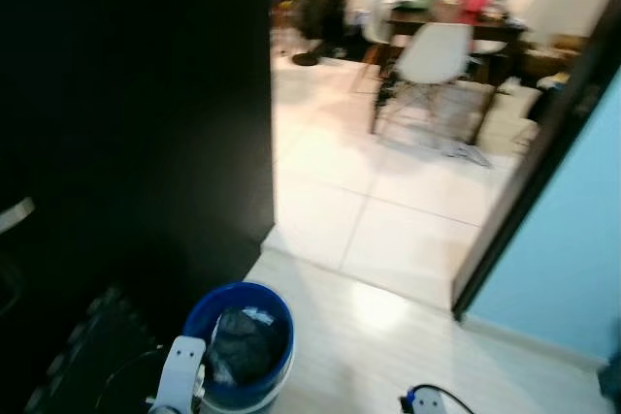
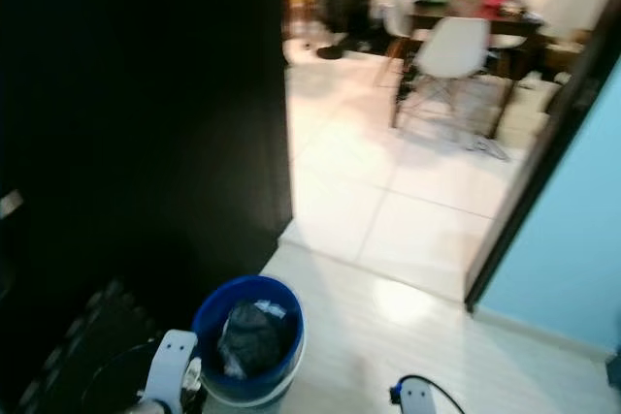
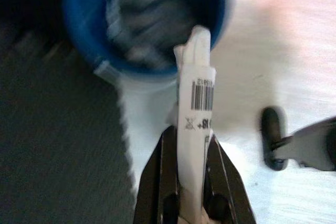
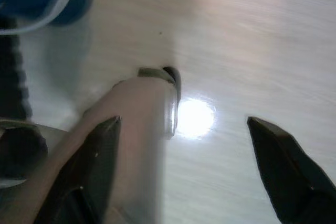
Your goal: Clean up the room
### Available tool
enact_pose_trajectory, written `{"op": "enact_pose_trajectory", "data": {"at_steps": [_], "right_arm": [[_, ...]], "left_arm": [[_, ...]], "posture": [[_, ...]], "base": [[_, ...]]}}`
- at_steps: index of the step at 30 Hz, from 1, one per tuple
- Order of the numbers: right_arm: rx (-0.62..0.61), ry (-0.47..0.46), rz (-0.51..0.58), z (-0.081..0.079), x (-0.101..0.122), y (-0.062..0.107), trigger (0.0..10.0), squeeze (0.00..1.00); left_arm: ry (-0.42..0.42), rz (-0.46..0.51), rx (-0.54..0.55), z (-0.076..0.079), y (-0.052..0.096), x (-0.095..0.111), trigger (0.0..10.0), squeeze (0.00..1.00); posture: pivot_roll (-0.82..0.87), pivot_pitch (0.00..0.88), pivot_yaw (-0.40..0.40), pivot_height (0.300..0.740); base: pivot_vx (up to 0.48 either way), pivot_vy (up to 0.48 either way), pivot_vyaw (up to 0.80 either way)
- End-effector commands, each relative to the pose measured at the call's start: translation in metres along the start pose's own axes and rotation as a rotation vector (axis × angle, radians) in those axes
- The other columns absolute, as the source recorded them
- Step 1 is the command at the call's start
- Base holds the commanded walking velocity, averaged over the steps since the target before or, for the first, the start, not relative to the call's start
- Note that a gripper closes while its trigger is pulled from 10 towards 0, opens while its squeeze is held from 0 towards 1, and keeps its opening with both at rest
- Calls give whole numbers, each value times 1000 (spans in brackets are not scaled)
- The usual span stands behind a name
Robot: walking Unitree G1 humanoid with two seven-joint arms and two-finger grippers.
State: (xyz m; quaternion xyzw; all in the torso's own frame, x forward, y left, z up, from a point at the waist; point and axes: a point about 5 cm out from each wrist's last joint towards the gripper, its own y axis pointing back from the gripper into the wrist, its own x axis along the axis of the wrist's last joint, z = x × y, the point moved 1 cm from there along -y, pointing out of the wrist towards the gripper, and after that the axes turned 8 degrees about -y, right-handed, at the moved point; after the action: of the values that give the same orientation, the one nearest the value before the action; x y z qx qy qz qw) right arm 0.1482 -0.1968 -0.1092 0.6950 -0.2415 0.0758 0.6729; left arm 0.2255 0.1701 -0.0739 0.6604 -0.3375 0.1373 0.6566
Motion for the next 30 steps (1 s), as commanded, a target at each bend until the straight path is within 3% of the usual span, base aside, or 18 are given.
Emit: {"op": "enact_pose_trajectory", "data": {"at_steps": [1, 6, 10, 18, 25, 30], "right_arm": [[7, 11, 4, -6, 4, -1, 10000, 0], [3, 16, -4, -5, 3, -1, 10000, 0], [1, 26, -8, -5, 2, -1, 10000, 0], [-10, 56, -18, -3, 1, -1, 10000, 0], [-24, 151, -30, 0, 3, -1, 10000, 0], [-32, 151, -34, 1, 2, -1, 10000, 0]], "left_arm": [[-18, -20, -8, -1, 2, -8, 10000, 0], [-36, -17, -29, 1, 1, -7, 10000, 0], [-102, -19, -62, 6, 1, -7, 10000, 0], [-115, -3, -43, 4, 0, 1, 10000, 0], [-165, 59, -76, 6, -3, 20, 10000, 0], [-174, 81, -81, 8, -3, 24, 10000, 0]], "posture": [[-24, 0, 8, 714], [-24, 0, 9, 714], [-29, 0, 8, 714], [-47, 0, 1, 714], [-122, 6, -12, 714], [-157, 22, -16, 714]], "base": [[379, 0, 0], [377, 0, 0], [341, 0, 0], [0, 0, 0], [0, 0, 0], [0, 0, 0]]}}
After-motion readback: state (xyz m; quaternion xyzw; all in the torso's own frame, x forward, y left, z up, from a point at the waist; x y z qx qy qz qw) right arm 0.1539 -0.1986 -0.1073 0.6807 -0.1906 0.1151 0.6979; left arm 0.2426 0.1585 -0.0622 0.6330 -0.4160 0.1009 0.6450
